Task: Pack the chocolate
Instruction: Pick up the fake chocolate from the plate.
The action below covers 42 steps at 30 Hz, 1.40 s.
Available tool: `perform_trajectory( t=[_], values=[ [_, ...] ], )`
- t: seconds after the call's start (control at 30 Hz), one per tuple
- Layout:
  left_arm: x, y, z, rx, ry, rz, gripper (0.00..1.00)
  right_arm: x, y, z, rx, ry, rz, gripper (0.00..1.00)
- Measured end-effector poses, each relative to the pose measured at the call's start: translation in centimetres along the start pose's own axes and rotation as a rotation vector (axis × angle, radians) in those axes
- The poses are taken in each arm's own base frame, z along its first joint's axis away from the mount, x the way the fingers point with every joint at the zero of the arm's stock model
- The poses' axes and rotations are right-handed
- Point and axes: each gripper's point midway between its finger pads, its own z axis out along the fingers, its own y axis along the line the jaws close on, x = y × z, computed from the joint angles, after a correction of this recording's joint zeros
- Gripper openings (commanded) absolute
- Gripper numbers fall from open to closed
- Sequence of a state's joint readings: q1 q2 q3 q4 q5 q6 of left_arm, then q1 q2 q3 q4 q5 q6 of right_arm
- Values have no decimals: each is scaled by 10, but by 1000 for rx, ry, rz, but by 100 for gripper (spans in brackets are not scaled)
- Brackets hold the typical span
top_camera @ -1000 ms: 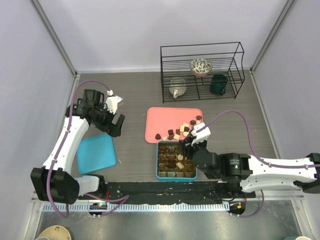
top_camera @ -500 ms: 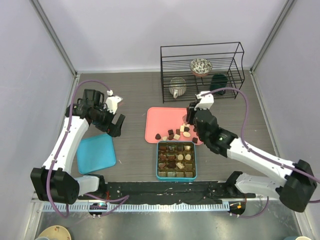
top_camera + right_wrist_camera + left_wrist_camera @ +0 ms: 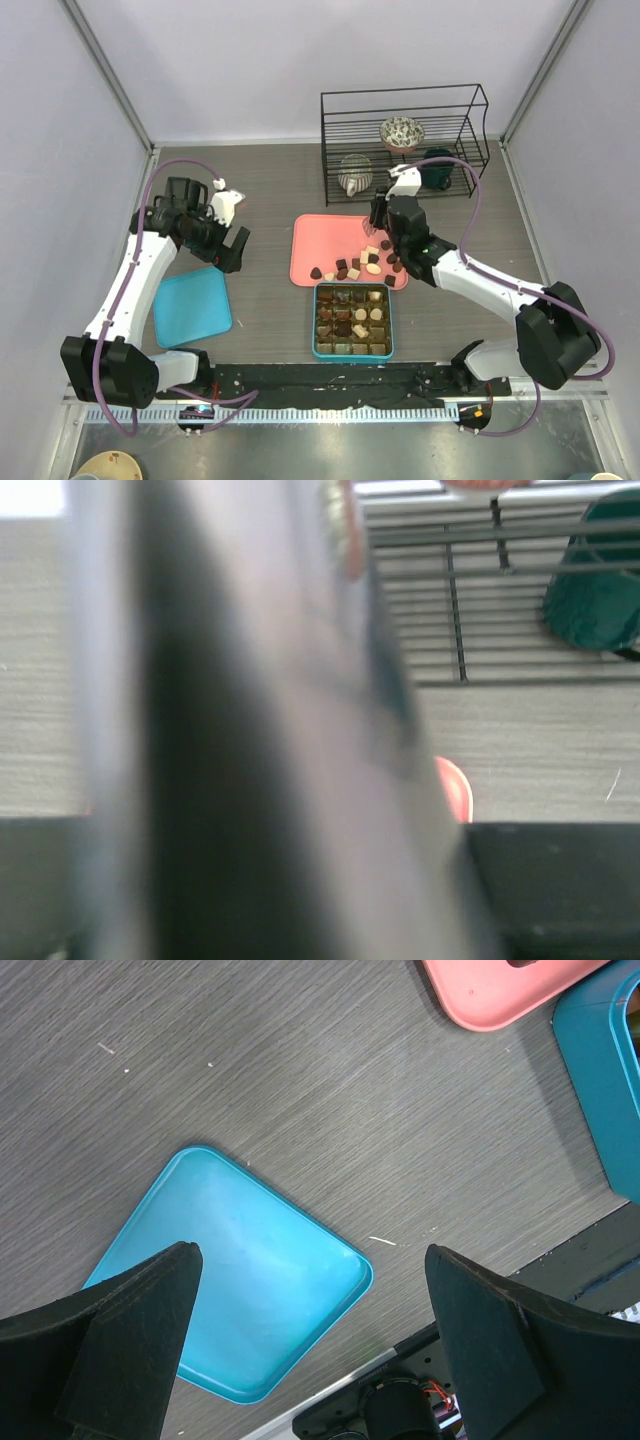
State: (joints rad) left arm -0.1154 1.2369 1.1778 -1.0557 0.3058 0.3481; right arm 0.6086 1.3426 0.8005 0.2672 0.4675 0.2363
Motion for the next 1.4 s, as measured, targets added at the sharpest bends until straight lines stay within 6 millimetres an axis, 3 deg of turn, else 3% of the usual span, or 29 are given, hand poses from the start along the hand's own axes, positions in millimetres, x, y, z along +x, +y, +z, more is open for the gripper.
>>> perform_trajectory(
  t=[0.27, 0.4, 0.67, 1.4],
  values=[
    [0, 0, 0, 0, 0, 1, 100, -10, -15, 8, 32, -26, -11, 38],
    [0, 0, 0, 0, 0, 2, 100, -9, -22, 10, 54, -24, -22, 50],
    [0, 0, 0, 0, 1, 7, 100, -9, -31, 13, 81, -33, -24, 51],
    [3, 1, -2, -6, 11, 19, 100, 34, -50, 6, 107, 36, -22, 47]
  ],
)
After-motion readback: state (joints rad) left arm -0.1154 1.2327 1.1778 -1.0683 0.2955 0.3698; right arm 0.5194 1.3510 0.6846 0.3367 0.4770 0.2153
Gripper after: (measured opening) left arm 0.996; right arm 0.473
